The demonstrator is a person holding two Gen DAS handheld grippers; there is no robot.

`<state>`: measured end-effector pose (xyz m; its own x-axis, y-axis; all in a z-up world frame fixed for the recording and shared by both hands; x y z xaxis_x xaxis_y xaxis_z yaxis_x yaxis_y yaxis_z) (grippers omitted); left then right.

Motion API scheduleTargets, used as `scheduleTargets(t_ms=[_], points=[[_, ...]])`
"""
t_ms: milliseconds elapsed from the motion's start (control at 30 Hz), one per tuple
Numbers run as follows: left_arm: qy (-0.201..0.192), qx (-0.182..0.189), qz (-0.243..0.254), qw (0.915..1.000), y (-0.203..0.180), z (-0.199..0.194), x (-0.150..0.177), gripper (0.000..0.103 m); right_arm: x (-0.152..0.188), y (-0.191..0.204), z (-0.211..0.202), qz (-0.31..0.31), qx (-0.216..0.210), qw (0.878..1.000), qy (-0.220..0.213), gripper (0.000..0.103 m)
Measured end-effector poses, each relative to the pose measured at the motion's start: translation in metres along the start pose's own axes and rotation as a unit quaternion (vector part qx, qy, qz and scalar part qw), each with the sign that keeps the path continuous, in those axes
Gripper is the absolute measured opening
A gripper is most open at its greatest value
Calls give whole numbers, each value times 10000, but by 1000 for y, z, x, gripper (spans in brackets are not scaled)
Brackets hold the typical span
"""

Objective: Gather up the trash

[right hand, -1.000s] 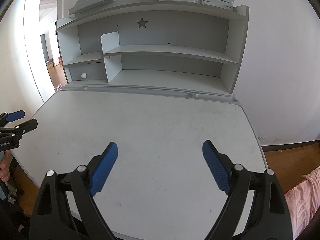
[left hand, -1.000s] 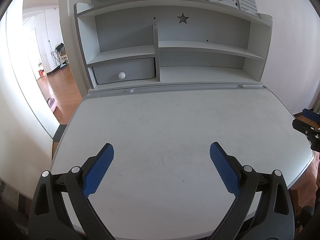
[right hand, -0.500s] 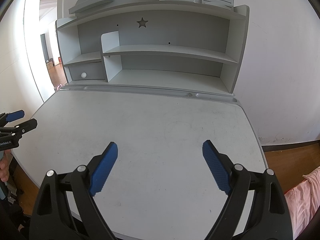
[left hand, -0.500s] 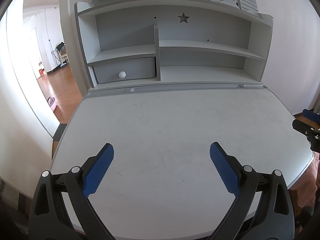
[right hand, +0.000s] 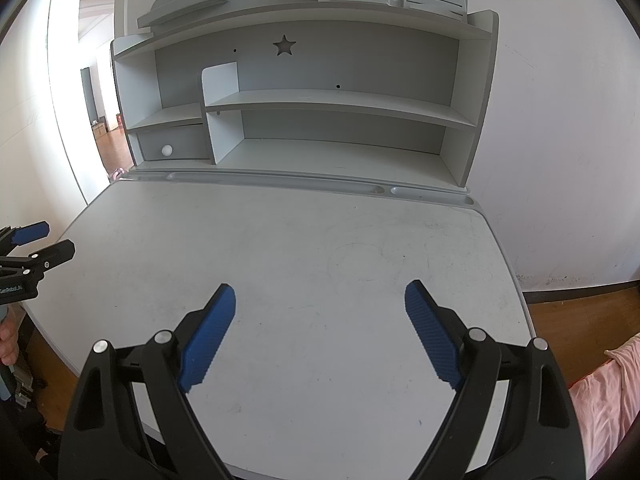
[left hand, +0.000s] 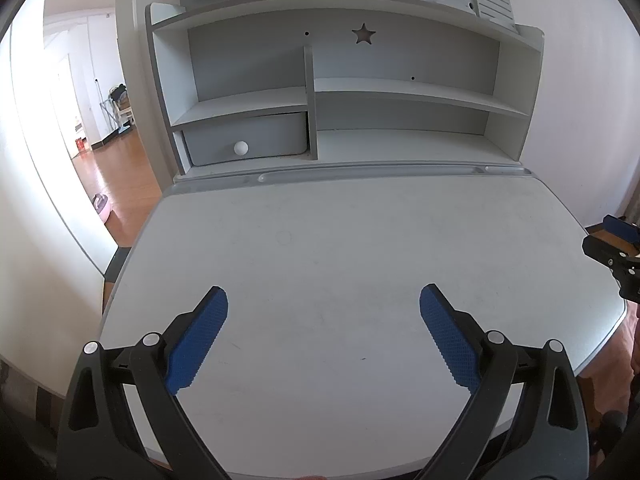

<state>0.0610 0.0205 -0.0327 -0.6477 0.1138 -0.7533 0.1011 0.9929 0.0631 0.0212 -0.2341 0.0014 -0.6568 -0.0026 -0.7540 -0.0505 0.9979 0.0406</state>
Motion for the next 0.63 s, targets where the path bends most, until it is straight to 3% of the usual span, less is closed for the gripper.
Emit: scheduleTargets(t_ms=[633], points=[[13, 4, -19, 10000, -2, -3, 1, 94, 1, -4, 0, 11, 19, 10000, 7, 84]])
Point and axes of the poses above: each gripper's, at about its wrist camera, not at the fingertips, and z roughly the way its jaws point, y to its left, x to its underside, the point moved 5 cm from there along z, roughly the way its jaws point, and after that the axes turned 3 degrees about -x, right-handed, at the moved point
